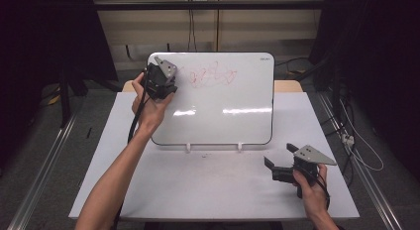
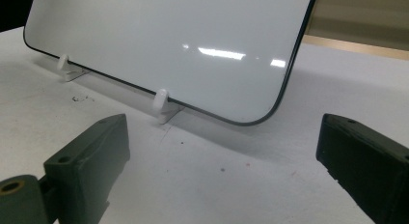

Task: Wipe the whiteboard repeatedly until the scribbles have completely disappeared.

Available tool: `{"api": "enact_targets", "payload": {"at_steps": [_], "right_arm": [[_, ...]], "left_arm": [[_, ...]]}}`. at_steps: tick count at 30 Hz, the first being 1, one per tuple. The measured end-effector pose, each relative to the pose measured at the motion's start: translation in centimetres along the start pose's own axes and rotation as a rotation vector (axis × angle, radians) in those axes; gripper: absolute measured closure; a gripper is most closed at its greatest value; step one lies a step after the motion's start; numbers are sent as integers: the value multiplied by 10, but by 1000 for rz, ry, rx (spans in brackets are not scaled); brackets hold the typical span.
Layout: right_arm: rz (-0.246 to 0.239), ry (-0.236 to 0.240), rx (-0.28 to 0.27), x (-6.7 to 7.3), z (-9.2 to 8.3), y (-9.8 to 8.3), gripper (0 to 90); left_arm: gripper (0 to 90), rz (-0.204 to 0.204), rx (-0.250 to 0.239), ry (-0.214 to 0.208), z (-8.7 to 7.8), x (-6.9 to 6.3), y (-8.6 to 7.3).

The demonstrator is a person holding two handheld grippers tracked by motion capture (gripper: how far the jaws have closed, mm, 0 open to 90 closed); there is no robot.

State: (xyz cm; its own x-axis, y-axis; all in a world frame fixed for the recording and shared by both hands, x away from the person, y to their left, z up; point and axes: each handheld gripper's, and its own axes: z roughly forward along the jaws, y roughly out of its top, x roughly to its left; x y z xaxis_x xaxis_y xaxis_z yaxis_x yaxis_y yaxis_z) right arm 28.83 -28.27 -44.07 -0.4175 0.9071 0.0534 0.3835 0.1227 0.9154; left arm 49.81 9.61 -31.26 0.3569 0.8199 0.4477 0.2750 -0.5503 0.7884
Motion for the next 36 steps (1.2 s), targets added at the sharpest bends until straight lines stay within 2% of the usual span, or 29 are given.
{"api": "enact_targets", "payload": {"at_steps": [2, 4, 6, 9, 17, 19, 22, 25, 27, 28, 30, 33, 34, 36], "right_arm": [[0, 0, 0, 0, 0, 0, 45], [-3, 1, 1, 0, 0, 0, 45], [1, -1, 2, -1, 0, 0, 44], [-1, -1, 3, -1, 1, 0, 44], [2, 2, 6, -2, 1, -1, 44], [2, 2, 5, -2, 1, -1, 45], [2, 2, 5, -1, 1, -1, 44], [0, 3, 8, -1, 2, -1, 43], [1, 3, 10, -1, 2, -1, 41], [0, 4, 11, -1, 2, -1, 40], [0, 6, 14, 0, 2, -1, 40], [-1, 7, 14, 0, 3, -2, 40], [-1, 8, 13, 0, 3, -2, 40], [-1, 7, 13, 0, 3, -1, 40]], "left_arm": [[412, 5, -3, -32, -1, -5, 0], [411, 33, -9, -25, -1, -10, 0], [411, 14, -9, -60, 0, -9, 1], [411, -6, -25, -82, 2, -4, 0], [412, -61, -28, -17, 5, 25, 10], [412, -70, -29, -13, 6, 25, 10], [412, -38, -29, 2, 8, 15, 10], [412, -23, -44, -13, 7, -1, 12], [411, 7, -42, -20, 6, -14, 12], [411, 26, -42, -30, 5, -21, 11], [411, 32, -52, -56, 4, -34, 10], [411, 50, -58, -103, 2, -43, 9], [411, 71, -57, -86, 1, -46, 10], [412, 60, -57, -100, 2, -44, 10]]}}
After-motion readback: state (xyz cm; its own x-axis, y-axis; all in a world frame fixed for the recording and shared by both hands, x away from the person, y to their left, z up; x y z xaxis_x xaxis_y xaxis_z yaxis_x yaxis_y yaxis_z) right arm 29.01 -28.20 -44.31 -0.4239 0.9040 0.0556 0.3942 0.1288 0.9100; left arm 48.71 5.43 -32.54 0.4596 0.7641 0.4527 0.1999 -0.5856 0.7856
